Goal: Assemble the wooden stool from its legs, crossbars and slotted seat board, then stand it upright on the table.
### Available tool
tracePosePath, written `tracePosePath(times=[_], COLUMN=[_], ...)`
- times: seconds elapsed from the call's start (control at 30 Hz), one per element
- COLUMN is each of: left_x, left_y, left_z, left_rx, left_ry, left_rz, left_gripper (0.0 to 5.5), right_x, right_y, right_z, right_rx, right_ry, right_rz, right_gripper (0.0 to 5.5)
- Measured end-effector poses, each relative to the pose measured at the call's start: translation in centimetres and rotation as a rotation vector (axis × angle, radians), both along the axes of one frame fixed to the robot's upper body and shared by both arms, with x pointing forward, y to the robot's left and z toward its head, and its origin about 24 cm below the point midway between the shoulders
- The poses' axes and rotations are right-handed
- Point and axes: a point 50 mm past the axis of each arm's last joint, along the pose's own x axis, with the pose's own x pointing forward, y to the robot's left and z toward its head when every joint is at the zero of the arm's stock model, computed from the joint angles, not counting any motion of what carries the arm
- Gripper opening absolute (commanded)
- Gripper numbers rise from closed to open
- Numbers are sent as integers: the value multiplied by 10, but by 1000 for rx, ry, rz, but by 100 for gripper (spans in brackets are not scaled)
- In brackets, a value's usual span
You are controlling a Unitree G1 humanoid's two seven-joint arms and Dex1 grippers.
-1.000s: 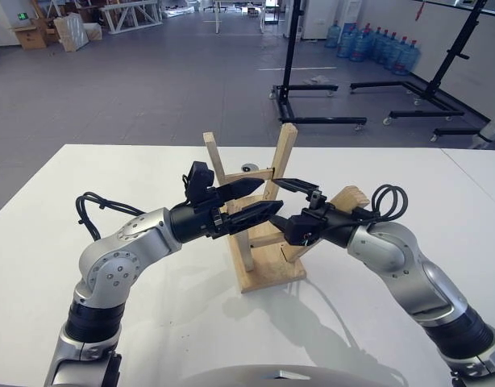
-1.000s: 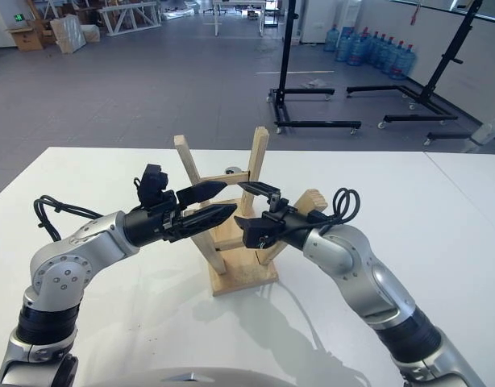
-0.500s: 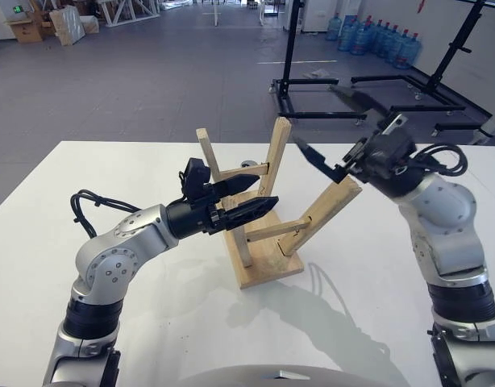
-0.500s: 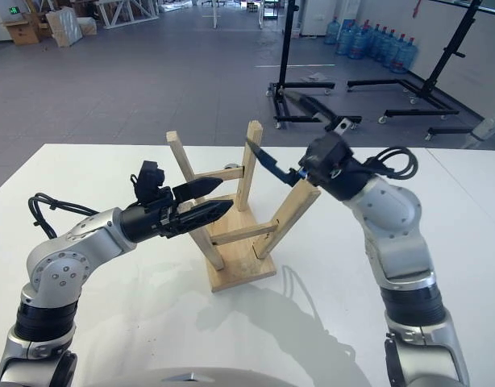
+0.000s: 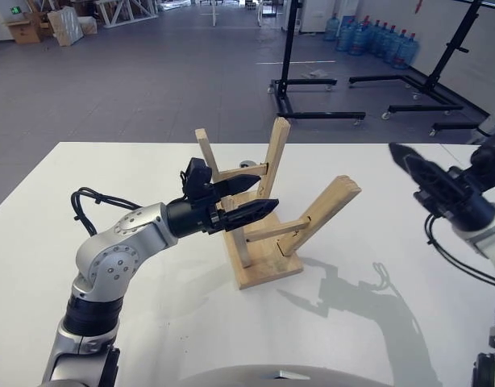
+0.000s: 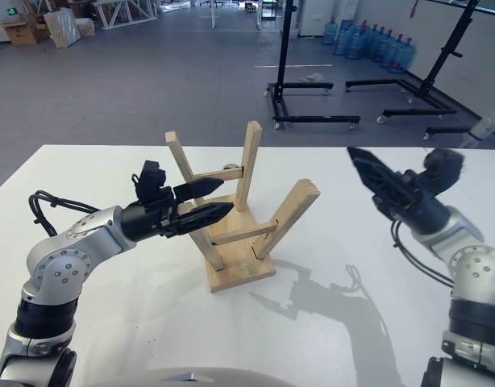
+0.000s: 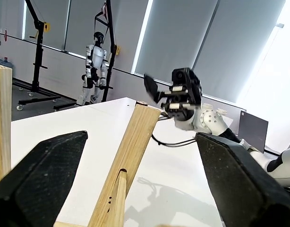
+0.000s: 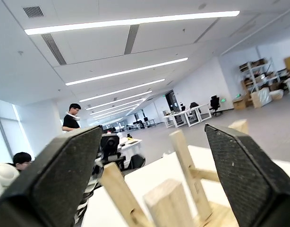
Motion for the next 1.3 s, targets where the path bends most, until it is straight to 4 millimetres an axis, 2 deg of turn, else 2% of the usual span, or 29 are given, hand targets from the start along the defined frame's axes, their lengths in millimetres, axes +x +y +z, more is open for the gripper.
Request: tracePosePath(times=[0.07, 0.2, 0.53, 0.77, 1.03, 1.3], left_x=[0, 0, 1, 1, 3, 8], left_y=[0, 0, 2, 1, 3, 6], left_z=[0, 1, 1, 0, -4, -5], left_rx=[4, 9, 21, 35, 70, 72], left_ry=[-4, -11, -21, -27, -17, -20], left_rz=[-2, -8, -8, -45, -101, -88], left_gripper=[418, 418, 418, 418, 418, 418], right_x=[-6, -6, -13, -8, -5, -3], right_y=[13, 11, 20, 27, 32, 35], right_z=[-11, -18, -16, -17, -8, -11], right_rx=[-24, -64, -115, -157, -262, -303], right_ry=[39, 60, 76, 80, 60, 36], right_rz=[53, 39, 151, 191, 186, 173], right_gripper=[400, 400, 400, 400, 400, 400])
